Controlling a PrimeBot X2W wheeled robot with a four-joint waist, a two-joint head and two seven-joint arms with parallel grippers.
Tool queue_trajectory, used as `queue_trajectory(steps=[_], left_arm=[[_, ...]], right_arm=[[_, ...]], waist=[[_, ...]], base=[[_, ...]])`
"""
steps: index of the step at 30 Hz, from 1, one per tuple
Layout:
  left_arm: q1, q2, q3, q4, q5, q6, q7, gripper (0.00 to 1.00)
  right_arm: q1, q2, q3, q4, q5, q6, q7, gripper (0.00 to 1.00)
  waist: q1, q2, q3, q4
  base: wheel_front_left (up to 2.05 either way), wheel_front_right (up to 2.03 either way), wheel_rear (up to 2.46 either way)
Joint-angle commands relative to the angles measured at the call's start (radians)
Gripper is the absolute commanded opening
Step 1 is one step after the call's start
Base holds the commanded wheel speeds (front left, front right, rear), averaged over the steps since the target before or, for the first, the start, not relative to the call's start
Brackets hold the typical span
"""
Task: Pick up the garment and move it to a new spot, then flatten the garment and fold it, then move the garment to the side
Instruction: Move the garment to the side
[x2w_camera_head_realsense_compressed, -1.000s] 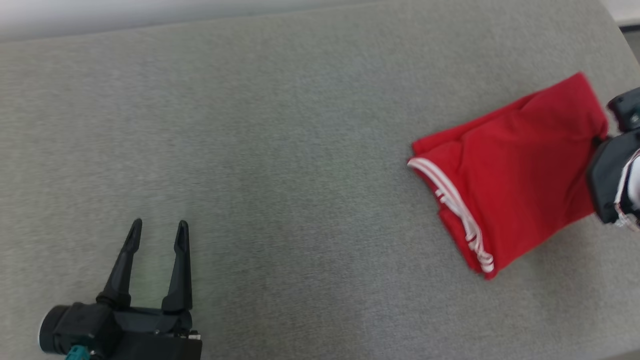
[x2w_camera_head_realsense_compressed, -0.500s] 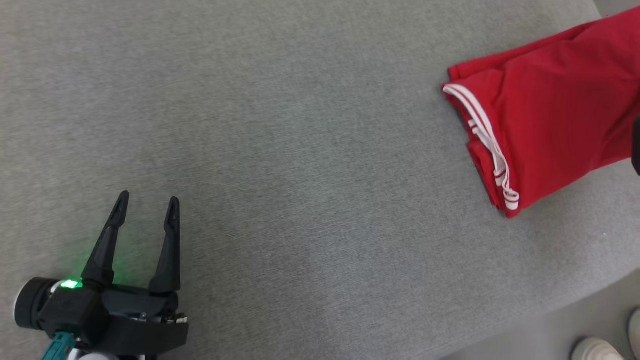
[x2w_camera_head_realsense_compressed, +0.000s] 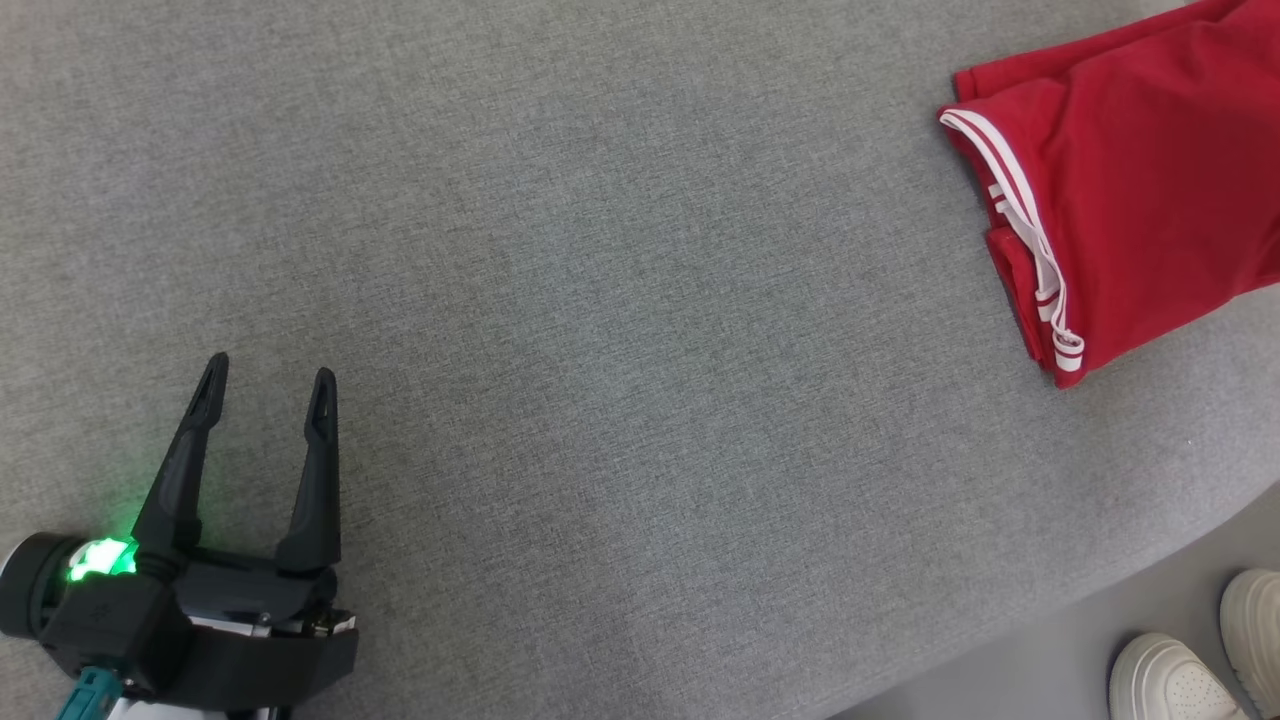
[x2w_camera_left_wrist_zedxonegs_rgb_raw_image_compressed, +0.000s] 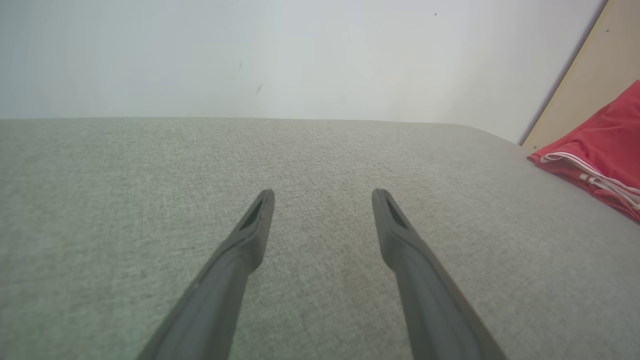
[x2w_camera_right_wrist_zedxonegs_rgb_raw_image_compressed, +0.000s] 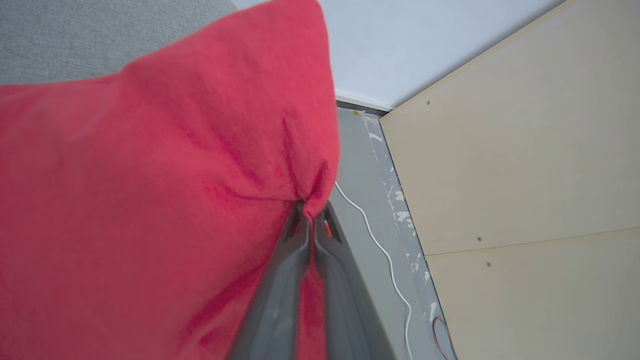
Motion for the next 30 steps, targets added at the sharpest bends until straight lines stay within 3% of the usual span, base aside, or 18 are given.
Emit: queue_trajectory(steps=[1, 2, 10, 18, 30], left_arm=[[-0.002, -0.003, -0.005, 0.026, -0.009, 0.000, 0.000, 1.00], [-0.001, -0.003, -0.003, 0.027, -0.010, 0.000, 0.000, 1.00], [-0.001, -0.014, 0.003, 0.041, -0.020, 0.001, 0.000, 1.00], [0.029, -0.061, 0.013, 0.058, -0.025, 0.001, -0.001, 1.00], [0.172, -0.136, 0.102, 0.108, -0.016, 0.001, -0.001, 1.00]], right_arm=[[-0.004, 0.006, -0.008, 0.005, -0.011, -0.003, -0.012, 0.33], [-0.003, 0.007, -0.012, 0.008, -0.014, -0.003, -0.015, 1.00], [0.014, 0.029, -0.011, 0.007, -0.028, -0.003, -0.086, 1.00], [0.073, 0.049, 0.035, -0.033, 0.026, -0.003, -0.179, 1.00], [0.326, 0.181, 0.051, -0.208, 0.221, -0.003, -0.413, 1.00]], waist=[[0.0000, 0.0001, 0.000, 0.006], [0.0000, 0.0001, -0.001, 0.008], [0.0000, 0.0001, -0.034, 0.035], [0.0000, 0.0001, -0.134, 0.088], [0.0000, 0.0001, -0.380, 0.202]], base=[[0.00, 0.00, 0.00], [0.00, 0.00, 0.00], [0.00, 0.00, 0.00], [0.00, 0.00, 0.00], [0.00, 0.00, 0.00]])
